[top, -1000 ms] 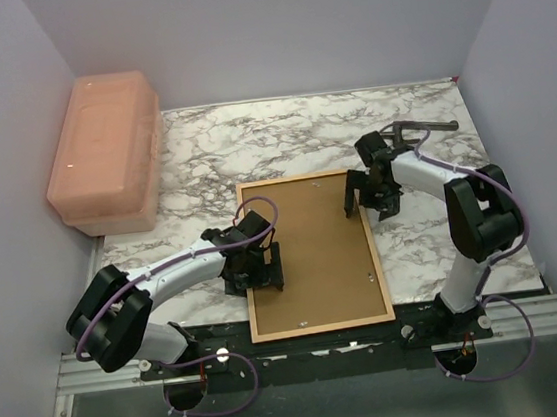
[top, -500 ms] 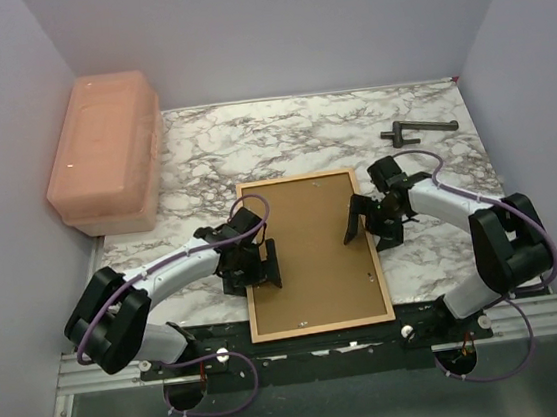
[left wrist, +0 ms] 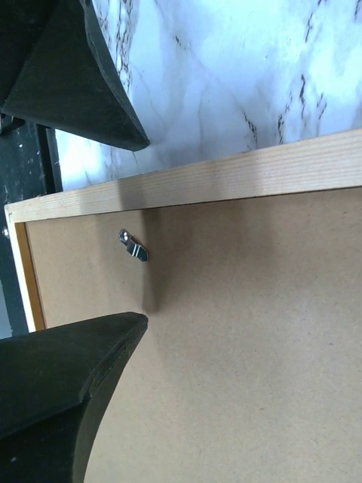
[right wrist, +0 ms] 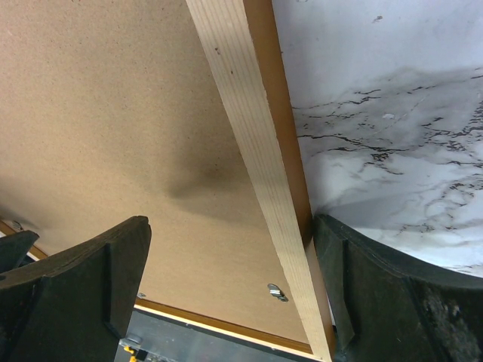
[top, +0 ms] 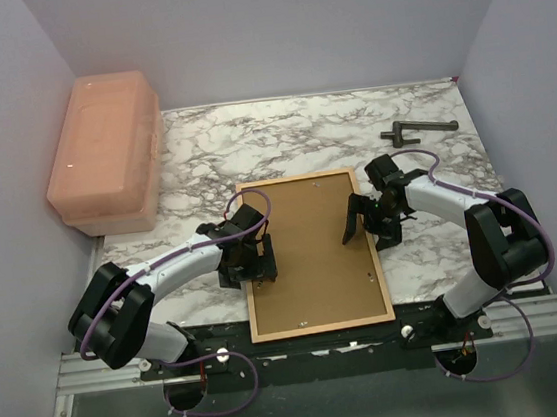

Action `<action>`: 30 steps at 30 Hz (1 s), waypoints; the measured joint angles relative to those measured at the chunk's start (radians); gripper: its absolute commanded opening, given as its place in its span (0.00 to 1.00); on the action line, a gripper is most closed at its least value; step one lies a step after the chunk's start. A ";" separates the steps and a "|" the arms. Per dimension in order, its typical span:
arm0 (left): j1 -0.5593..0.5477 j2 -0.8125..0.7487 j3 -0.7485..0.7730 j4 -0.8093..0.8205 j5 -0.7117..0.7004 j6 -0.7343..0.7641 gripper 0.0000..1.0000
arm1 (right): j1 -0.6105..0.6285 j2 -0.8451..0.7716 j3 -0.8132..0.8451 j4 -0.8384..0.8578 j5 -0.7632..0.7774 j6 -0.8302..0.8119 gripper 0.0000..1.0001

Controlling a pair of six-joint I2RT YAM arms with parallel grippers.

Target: Put the photo into the frame

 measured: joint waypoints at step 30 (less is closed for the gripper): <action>-0.010 -0.196 -0.100 -0.012 -0.125 0.014 0.74 | 0.000 -0.022 -0.016 0.016 -0.007 -0.009 1.00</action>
